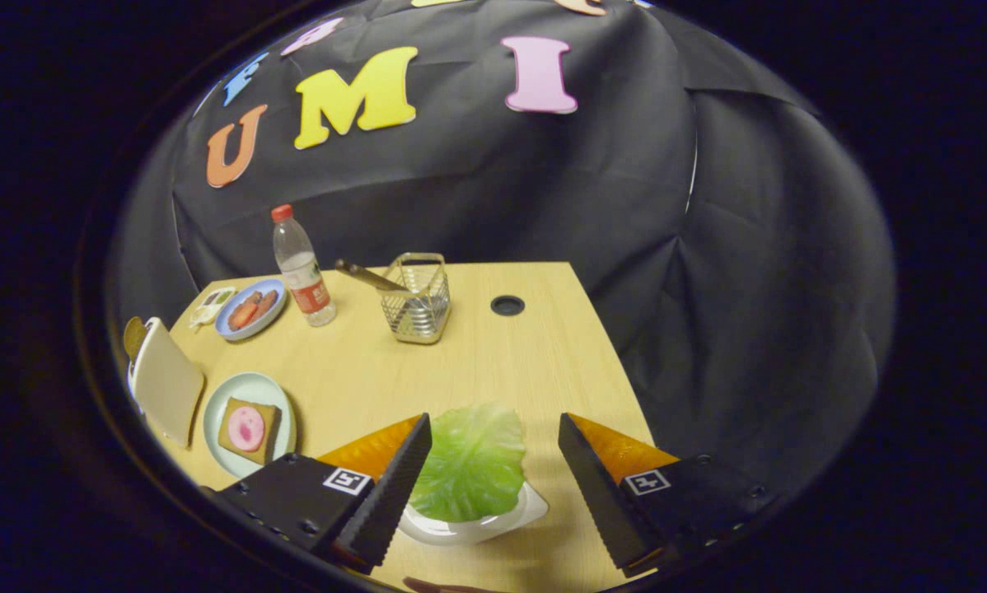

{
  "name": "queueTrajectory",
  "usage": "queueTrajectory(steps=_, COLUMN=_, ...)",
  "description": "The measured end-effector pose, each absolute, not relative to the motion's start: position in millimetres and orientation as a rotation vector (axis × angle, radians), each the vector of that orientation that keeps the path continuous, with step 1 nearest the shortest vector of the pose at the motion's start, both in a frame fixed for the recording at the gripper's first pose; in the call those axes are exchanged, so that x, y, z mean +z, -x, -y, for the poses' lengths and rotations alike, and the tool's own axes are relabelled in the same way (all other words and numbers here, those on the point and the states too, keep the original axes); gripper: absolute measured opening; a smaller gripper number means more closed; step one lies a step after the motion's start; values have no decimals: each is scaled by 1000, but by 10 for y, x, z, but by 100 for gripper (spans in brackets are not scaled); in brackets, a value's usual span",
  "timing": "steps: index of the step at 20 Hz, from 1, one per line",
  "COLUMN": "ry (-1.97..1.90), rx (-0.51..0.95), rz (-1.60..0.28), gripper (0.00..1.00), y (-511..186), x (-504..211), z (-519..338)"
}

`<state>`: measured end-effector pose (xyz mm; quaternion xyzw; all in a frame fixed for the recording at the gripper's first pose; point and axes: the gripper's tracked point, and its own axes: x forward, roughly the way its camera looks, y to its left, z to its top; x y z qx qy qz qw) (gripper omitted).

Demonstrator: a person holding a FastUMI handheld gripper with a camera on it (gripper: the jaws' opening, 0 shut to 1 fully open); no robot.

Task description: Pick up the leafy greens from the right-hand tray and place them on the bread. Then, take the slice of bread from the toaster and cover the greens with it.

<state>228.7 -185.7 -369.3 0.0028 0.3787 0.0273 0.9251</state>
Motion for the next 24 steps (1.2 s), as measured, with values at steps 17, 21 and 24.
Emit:
queueTrajectory(steps=17, ry=-99, rx=143, rz=-1018, gripper=41, y=-2482, x=-4430, z=1680)
queueTrajectory(steps=21, ry=-57, rx=128, rz=-1020, gripper=23, y=-2458, x=-4394, z=1659)
queueTrajectory(steps=24, ry=-20, rx=79, rz=-1007, gripper=4, y=-2439, x=-4336, z=1694)
